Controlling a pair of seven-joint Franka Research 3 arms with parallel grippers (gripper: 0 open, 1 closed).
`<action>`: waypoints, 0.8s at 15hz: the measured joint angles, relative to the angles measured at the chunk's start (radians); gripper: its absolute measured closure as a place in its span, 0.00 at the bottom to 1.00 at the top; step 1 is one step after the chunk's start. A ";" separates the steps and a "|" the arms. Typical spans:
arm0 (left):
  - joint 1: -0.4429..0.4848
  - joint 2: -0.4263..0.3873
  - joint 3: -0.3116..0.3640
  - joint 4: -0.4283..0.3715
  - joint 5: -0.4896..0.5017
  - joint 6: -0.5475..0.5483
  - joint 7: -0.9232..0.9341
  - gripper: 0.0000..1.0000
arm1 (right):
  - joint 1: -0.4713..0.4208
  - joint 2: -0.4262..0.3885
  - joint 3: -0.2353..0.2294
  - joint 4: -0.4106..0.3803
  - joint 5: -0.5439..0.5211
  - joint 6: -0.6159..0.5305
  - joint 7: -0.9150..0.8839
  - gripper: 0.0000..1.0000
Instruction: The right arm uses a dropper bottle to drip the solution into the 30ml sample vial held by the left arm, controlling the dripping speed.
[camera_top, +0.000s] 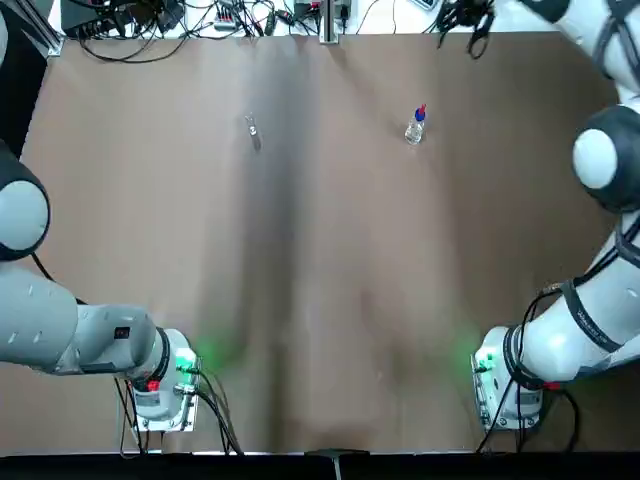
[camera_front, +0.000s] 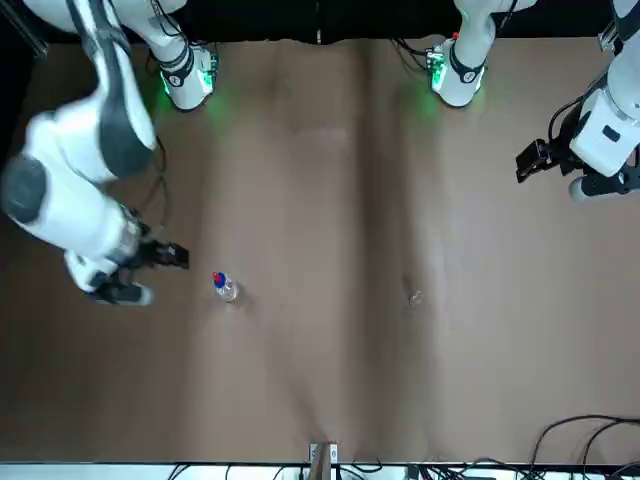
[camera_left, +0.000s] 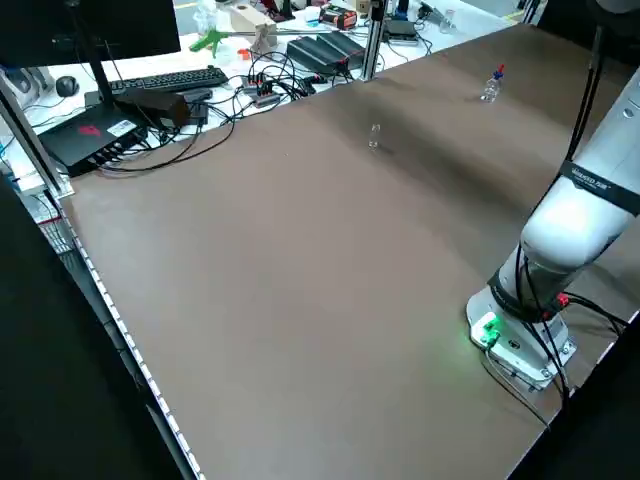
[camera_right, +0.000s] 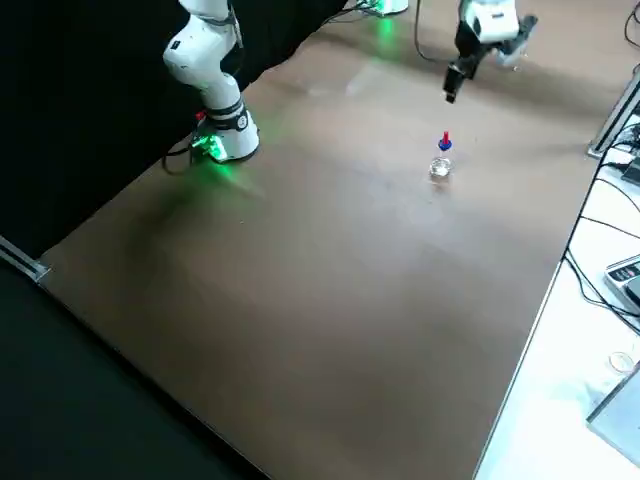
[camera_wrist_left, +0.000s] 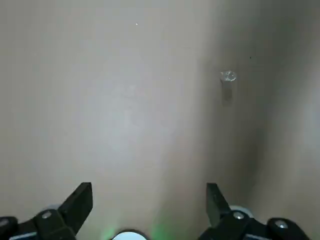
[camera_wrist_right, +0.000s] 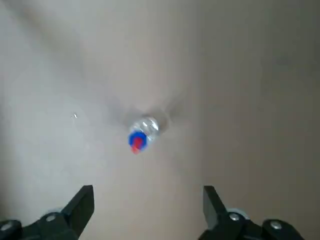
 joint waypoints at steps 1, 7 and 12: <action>0.001 0.000 0.000 0.000 0.000 0.000 0.000 0.00 | -0.023 -0.043 0.000 0.001 -0.003 -0.057 -0.029 0.04; 0.001 0.000 0.001 0.000 0.000 0.000 0.000 0.00 | -0.128 -0.265 -0.002 -0.003 -0.005 -0.290 -0.140 0.00; 0.003 0.000 0.001 0.000 0.000 0.000 0.000 0.00 | -0.130 -0.375 0.000 -0.113 -0.010 -0.236 -0.140 0.00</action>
